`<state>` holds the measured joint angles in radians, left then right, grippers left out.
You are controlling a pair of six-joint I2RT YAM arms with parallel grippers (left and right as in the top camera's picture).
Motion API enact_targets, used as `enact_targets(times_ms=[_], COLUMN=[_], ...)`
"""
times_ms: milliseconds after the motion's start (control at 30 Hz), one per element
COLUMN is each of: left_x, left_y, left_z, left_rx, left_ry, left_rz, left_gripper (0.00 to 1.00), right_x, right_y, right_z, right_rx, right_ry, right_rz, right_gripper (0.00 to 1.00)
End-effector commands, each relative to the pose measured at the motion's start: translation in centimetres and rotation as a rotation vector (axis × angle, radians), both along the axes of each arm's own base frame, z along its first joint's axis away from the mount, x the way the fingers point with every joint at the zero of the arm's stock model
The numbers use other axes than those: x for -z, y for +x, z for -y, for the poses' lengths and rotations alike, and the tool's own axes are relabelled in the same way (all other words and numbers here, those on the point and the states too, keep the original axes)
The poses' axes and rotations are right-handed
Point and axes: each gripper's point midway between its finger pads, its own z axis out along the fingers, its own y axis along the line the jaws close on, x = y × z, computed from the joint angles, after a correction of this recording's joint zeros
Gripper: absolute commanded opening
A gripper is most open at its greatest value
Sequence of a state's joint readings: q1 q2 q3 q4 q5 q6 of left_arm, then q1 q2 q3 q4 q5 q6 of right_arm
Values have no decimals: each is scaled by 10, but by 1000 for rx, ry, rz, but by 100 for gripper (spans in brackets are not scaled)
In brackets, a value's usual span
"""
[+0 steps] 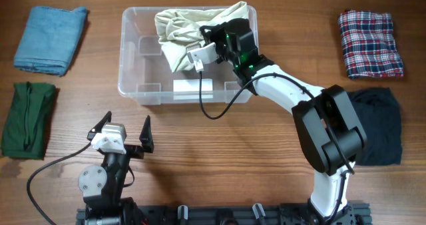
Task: Pack container
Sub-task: 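Lower the cream cloth into the bin and open the right gripper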
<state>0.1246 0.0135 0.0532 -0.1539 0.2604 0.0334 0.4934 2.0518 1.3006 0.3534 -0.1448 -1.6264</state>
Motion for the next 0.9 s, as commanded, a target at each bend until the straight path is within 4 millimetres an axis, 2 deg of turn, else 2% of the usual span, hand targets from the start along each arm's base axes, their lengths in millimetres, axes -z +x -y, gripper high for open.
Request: enact_targets(times_ms=[0,233,300,333,433,633,733,867], left_x=[1,1,1,1,1,1,1,1], left_y=[0,0,0,0,0,0,0,0], left_z=[1,1,1,1,1,1,1,1], left_rx=[7,7,7,7,7,7,7,7], left_ry=[15,15,15,15,15,15,15,15], left_rz=[6,6,6,6,6,6,6,6], left_gripper=[100,100,100,100,100,100,100,100], right_x=[-9,-3,-3,-3,-4,-12,-17,-23], right_y=[14,11,11,10,9,7,5,4], right_z=[3,3,2,1,-3,-12,-17,-18], right_rx=[19,18,15,14,29,62,79,106], right_ry=[-3,-14,-14,-13,-14,3,27,19], right_rz=[48,26,27,27,32,58,63,78], right_gripper=[4,4,15,25,34,62,69,74])
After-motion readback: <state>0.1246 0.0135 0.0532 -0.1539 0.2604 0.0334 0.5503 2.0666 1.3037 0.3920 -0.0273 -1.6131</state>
